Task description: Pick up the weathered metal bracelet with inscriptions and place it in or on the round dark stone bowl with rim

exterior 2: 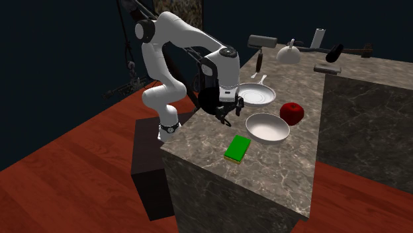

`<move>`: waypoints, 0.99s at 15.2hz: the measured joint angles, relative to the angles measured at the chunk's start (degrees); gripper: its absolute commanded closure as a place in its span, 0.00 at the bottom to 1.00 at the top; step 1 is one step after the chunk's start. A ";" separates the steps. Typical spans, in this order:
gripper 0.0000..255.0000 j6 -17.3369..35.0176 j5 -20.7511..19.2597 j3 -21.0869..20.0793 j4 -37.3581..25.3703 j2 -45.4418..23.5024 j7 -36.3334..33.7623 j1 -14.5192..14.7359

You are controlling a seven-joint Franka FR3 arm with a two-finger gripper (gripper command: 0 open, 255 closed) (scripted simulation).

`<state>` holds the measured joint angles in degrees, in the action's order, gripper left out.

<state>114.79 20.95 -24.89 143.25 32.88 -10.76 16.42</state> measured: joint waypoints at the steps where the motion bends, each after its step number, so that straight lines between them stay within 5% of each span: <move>1: 1.00 0.00 0.00 0.00 0.00 0.00 0.00 0.00; 15: 1.00 -3.15 -0.61 0.77 -2.50 0.68 -0.28 -0.20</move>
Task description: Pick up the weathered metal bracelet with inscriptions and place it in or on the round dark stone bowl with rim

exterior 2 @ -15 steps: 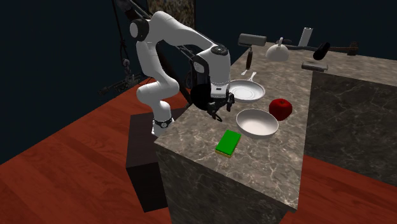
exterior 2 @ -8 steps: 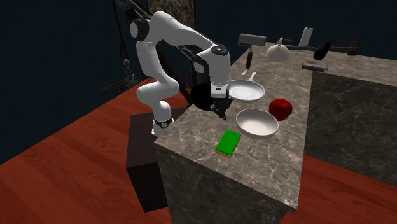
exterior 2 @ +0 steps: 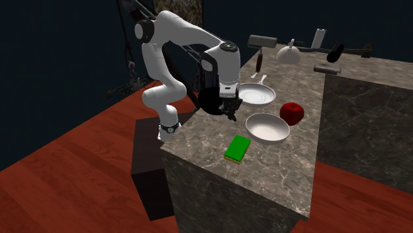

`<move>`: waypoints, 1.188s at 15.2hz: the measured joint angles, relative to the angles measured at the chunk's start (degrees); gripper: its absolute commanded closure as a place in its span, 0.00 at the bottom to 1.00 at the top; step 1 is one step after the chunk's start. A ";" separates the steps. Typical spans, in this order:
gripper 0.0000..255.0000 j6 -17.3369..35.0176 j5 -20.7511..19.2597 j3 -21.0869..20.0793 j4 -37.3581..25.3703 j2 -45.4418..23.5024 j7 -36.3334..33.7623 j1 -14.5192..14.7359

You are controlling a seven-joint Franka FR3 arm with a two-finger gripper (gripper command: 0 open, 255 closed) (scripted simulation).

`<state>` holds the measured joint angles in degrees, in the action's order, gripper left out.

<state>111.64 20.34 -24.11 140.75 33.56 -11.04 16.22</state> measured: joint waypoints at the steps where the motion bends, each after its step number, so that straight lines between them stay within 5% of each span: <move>1: 1.00 -0.93 -0.14 0.22 -0.67 0.26 -0.09 -0.02; 18: 1.00 -13.63 -2.39 2.66 -13.25 0.40 -1.73 -0.90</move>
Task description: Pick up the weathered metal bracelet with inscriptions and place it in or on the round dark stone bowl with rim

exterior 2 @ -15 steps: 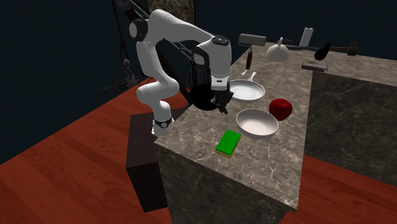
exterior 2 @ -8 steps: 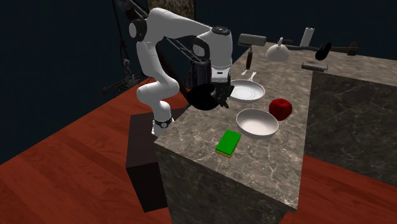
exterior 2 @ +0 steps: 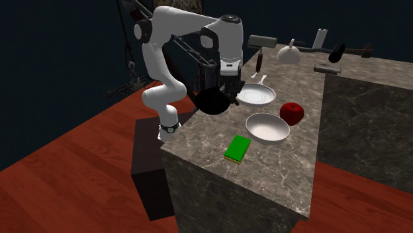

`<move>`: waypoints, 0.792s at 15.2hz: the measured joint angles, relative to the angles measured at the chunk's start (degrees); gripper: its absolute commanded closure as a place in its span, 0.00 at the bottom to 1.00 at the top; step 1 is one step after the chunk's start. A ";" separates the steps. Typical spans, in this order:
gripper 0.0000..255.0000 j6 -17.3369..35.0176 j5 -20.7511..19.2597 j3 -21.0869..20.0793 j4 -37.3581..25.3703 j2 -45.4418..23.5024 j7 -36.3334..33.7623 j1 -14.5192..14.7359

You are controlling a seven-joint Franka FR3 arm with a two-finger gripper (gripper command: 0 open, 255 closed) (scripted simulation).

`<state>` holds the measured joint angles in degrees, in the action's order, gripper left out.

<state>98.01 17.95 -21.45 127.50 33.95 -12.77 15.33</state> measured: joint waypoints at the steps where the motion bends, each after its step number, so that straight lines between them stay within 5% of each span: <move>1: 1.00 -0.78 -0.09 0.03 -0.93 -0.12 -0.23 -0.02; 12: 1.00 -7.92 -0.33 0.95 -6.98 1.07 -1.70 0.20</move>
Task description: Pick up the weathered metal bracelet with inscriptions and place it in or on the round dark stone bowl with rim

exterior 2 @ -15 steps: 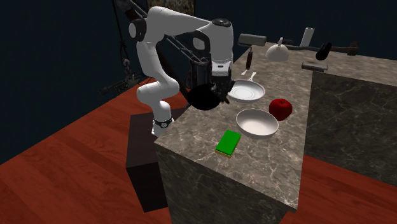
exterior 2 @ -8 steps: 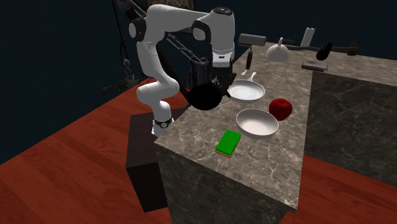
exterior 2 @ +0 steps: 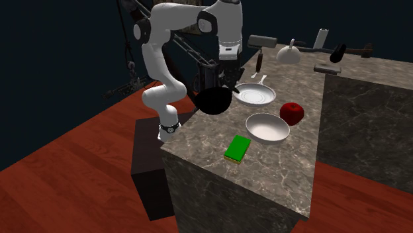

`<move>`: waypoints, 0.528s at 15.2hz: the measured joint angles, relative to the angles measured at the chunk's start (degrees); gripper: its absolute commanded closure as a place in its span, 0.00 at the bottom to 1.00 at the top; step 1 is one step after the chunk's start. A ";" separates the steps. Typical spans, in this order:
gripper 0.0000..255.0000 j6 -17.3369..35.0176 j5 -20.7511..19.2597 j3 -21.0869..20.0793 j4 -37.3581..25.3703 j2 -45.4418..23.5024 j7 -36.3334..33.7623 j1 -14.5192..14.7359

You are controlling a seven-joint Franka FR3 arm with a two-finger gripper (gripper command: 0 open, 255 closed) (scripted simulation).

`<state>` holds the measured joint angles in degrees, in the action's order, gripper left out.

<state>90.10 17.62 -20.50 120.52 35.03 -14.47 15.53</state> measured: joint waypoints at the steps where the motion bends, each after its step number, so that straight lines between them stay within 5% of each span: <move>1: 1.00 -0.90 0.33 0.14 0.44 1.43 -0.28 0.37; 8: 1.00 -6.65 4.01 0.06 7.62 15.08 -3.80 4.54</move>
<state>83.45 21.63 -20.44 128.14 50.10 -18.27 20.07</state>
